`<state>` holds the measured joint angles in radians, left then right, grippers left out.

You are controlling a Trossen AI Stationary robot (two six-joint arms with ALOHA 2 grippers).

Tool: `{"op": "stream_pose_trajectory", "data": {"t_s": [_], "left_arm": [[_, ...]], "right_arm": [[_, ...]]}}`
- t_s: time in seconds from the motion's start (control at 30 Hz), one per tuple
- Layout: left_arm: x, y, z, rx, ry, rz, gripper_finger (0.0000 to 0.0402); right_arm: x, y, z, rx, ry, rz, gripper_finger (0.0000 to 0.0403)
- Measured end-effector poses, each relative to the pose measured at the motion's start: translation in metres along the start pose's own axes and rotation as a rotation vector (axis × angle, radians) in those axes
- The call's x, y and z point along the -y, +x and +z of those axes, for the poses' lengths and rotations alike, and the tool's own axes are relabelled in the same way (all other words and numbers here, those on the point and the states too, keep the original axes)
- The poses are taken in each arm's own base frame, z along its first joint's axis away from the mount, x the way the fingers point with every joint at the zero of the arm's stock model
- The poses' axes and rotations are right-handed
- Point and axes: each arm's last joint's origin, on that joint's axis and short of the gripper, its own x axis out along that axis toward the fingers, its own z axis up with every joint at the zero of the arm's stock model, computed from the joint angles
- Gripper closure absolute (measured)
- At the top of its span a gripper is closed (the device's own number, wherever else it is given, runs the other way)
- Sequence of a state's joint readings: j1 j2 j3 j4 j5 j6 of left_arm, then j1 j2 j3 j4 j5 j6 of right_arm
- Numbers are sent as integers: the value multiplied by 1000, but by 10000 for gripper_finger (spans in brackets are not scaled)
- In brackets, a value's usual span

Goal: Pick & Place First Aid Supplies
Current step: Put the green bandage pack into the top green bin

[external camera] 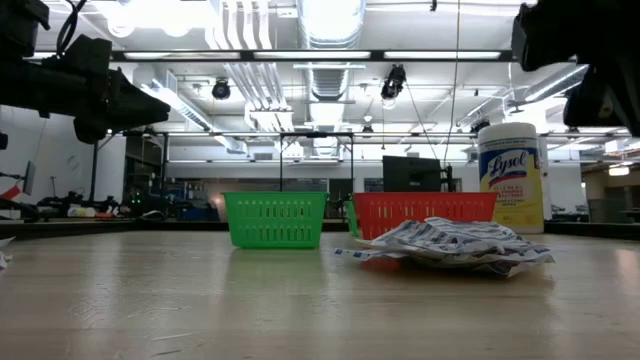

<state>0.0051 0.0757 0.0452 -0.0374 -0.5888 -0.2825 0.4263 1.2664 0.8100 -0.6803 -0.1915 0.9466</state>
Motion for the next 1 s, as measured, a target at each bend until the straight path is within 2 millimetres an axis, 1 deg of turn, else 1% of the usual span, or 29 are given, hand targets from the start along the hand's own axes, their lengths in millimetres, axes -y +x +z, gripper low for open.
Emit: {"op": "stream_pose_trajectory", "data": {"t_s": [0.17, 0.3, 0.4, 0.63, 0.83, 1.0], "left_arm": [[0, 0, 0, 0, 30, 0, 293], [0, 0, 0, -1, 66, 0, 293], [0, 0, 0, -1, 72, 0, 293], [0, 0, 0, -1, 71, 0, 293], [0, 0, 0, -1, 72, 0, 293], [0, 0, 0, -1, 72, 0, 293]], "right_arm": [[-2, 17, 5, -14, 5, -8, 324], [-2, 32, 6, -96, 21, -16, 303], [-1, 45, 4, -155, 16, -41, 296], [1, 67, 1, -214, 16, -112, 300], [2, 77, 2, -221, 14, -123, 309], [5, 83, 2, -209, 7, -161, 306]]}}
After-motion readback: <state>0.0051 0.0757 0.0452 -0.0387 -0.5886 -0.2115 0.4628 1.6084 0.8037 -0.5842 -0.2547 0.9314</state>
